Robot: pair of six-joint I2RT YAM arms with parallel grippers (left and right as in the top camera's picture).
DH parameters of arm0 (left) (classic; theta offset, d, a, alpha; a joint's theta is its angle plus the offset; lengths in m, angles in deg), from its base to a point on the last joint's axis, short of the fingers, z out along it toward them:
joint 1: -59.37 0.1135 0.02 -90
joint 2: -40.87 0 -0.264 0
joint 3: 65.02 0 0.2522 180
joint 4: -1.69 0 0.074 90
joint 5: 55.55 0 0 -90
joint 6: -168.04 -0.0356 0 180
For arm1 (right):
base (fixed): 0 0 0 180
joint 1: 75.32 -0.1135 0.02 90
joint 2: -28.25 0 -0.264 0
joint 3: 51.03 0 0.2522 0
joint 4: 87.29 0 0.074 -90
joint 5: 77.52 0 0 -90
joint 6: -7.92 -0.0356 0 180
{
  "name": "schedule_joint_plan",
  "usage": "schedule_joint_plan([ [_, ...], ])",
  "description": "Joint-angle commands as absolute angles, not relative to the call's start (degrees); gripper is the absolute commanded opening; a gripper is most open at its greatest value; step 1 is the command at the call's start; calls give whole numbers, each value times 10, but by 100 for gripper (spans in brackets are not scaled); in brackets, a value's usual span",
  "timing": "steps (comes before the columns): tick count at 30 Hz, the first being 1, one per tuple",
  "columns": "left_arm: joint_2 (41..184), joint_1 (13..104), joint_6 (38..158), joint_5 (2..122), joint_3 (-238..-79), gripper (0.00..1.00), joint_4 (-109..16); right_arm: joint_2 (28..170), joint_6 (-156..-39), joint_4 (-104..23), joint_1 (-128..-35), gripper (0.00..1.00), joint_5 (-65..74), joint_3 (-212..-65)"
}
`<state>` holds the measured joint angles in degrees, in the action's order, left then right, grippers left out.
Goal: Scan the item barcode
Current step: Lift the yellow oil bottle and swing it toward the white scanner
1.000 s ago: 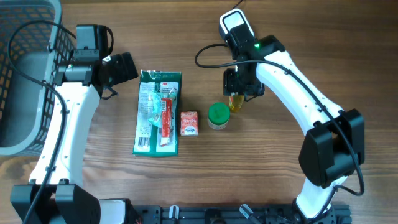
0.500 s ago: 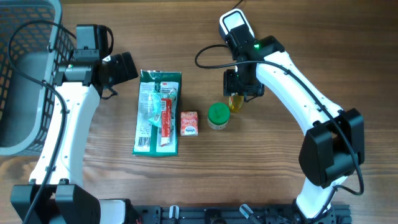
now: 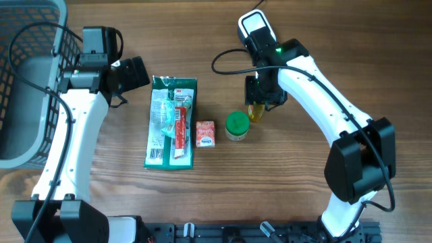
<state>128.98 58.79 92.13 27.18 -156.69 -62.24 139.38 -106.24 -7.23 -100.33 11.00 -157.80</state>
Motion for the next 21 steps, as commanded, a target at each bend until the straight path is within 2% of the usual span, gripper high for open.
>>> schedule_joint_plan([
  [1,1292,591,926,269,-1570,100,-623,1404,-1063,-70,-1005,49,112,-1569],
  [8,1292,591,926,269,-1570,100,-623,1389,-1062,-65,-1003,40,111,-1580],
  [13,1292,591,926,269,-1570,100,-623,1316,-1046,-63,-979,37,100,-1592],
  [16,1292,591,926,269,-1570,100,-623,1261,-1019,-57,-947,35,45,-1592],
  [21,1292,591,926,269,-1570,100,-623,1194,-939,-38,-881,31,-131,-1592],
])
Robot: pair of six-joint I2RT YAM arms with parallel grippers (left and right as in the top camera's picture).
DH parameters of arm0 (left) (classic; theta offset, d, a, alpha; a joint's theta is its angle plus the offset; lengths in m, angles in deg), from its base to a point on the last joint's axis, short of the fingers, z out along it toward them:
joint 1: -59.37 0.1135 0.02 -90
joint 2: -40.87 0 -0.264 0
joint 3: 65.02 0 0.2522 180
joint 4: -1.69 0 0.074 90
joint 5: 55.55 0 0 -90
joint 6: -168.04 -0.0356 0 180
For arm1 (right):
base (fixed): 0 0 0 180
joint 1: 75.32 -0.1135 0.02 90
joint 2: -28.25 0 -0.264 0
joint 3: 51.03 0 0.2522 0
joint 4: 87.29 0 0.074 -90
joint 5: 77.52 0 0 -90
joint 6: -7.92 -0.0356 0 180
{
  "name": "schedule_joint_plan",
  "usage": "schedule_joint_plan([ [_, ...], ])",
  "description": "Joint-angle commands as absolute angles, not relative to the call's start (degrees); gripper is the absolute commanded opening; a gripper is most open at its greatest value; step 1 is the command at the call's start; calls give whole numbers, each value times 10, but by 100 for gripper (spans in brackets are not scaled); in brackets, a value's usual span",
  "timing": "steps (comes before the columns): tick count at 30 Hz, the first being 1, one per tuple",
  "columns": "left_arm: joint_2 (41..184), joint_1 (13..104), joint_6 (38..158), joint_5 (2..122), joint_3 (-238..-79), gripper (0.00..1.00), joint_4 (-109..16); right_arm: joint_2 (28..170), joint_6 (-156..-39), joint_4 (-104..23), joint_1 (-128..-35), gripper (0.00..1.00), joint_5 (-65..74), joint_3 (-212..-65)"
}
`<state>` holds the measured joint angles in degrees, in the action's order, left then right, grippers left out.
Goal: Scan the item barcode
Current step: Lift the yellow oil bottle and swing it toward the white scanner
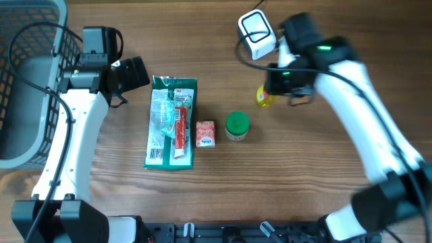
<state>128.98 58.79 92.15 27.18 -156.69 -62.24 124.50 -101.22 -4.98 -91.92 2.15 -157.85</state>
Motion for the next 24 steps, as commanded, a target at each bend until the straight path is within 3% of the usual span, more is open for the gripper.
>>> schedule_joint_plan([
  [1,1292,591,926,269,-1570,100,-623,1187,-924,-33,-871,31,-162,-1592],
  [6,1292,591,926,269,-1570,100,-623,1166,-811,16,-825,30,-404,-1592],
  [10,1292,591,926,269,-1570,100,-623,1166,-708,67,-824,30,-506,-1590],
  [16,1292,591,926,269,-1570,100,-623,1166,-624,106,-825,29,-576,-1575],
  [24,1292,591,926,269,-1570,100,-623,1166,-612,78,-825,29,-593,-1506],
])
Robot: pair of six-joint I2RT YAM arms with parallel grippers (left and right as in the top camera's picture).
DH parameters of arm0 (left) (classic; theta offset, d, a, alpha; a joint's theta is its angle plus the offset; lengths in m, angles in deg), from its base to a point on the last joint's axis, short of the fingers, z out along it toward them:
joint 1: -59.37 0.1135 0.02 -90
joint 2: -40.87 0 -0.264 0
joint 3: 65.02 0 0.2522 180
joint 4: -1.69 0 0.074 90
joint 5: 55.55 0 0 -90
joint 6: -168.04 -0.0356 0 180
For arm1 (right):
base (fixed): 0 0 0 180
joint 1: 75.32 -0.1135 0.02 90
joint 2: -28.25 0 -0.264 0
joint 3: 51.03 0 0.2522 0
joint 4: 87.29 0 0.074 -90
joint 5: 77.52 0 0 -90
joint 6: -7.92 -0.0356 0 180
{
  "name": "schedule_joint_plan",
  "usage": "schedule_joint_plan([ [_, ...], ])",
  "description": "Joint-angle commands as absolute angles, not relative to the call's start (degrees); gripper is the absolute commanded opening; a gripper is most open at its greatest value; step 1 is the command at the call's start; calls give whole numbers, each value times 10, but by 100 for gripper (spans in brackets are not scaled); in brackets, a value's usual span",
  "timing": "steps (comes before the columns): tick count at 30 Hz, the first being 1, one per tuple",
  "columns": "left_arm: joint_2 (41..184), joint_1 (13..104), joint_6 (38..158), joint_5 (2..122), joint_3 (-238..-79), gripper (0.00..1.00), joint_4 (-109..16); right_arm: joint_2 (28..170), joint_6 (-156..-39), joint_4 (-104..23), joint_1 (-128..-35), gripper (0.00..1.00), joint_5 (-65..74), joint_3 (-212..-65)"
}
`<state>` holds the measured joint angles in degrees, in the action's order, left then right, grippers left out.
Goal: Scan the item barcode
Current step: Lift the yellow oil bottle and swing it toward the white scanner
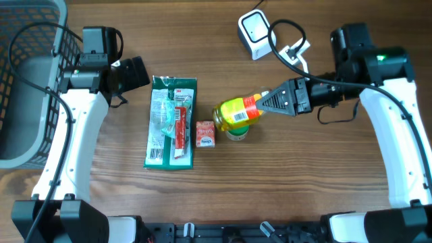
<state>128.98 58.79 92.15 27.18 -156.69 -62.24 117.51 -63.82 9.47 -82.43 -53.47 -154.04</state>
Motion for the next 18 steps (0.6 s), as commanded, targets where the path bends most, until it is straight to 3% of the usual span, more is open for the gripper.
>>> schedule_joint_plan([
  [1,1292,591,926,269,-1570,100,-623,1166,-612,70,-825,29,-606,-1493],
  [18,1292,591,926,269,-1570,100,-623,1166,-628,28,-826,27,-639,-1412],
])
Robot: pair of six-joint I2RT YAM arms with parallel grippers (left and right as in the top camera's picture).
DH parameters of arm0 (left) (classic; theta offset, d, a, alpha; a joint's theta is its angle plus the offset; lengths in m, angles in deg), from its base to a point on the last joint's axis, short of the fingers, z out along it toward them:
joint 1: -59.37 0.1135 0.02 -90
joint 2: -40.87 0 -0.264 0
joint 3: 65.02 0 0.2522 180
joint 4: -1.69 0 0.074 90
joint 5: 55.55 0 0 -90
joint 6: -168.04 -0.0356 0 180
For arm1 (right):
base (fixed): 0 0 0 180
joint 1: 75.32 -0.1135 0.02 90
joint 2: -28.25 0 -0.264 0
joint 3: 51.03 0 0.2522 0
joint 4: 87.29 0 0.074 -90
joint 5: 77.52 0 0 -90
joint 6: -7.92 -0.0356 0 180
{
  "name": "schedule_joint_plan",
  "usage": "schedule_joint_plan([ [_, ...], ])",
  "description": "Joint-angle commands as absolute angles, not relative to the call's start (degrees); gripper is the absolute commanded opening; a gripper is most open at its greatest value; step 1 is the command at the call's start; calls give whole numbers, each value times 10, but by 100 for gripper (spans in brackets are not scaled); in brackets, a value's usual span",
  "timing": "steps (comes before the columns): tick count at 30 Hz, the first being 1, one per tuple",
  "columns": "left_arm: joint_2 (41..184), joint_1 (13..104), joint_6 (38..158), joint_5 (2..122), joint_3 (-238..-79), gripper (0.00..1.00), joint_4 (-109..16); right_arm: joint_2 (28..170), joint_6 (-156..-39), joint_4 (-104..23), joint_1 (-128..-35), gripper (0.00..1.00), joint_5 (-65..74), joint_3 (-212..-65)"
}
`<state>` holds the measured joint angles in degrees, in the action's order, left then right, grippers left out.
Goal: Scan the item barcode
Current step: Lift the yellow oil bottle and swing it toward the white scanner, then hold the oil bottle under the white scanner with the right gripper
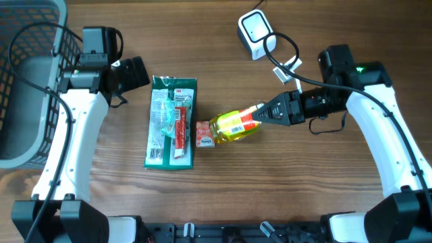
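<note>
My right gripper (260, 114) is shut on the neck end of a yellow bottle (233, 125) with a red cap end and a barcode label facing up. The bottle lies on its side in the air over the table's middle, above where the pink box sits. The white barcode scanner (254, 28) stands at the back centre, its cable trailing toward my right arm. My left gripper (138, 71) hovers at the back left, near the green package; its fingers are hard to make out from above.
A green flat package (171, 121) with a red tube lies left of centre. A small pink box (204, 134) sits beside it, partly under the bottle. A grey wire basket (23, 81) fills the far left edge.
The right gripper has shifted left and slightly toward the front with the bottle. The bottle now hides the green-lidded jar and overlaps the pink box. Left arm unchanged.
The right gripper was down beside the green-lidded jar with a yellow item under it. Then it held the yellow bottle up near the scanner. Then the bottle was out sideways over the jar, and now further left over the pink box.
</note>
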<state>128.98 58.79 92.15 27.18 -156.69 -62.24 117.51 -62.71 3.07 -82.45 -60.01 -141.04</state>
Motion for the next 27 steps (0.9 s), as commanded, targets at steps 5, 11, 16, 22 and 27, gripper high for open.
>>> schedule_joint_plan([
  [5,1292,591,926,269,-1570,100,-623,1166,-628,29,-826,28,-639,-1412],
  [11,1292,591,926,269,-1570,100,-623,1166,-628,35,-830,27,-637,-1412],
  [16,1292,591,926,269,-1570,100,-623,1166,-673,-1,-838,28,-556,-1412],
  [22,1292,591,926,269,-1570,100,-623,1165,-846,-66,-838,18,-458,-1450],
  [27,1292,591,926,269,-1570,100,-623,1165,-910,1,-845,18,-244,-1597],
])
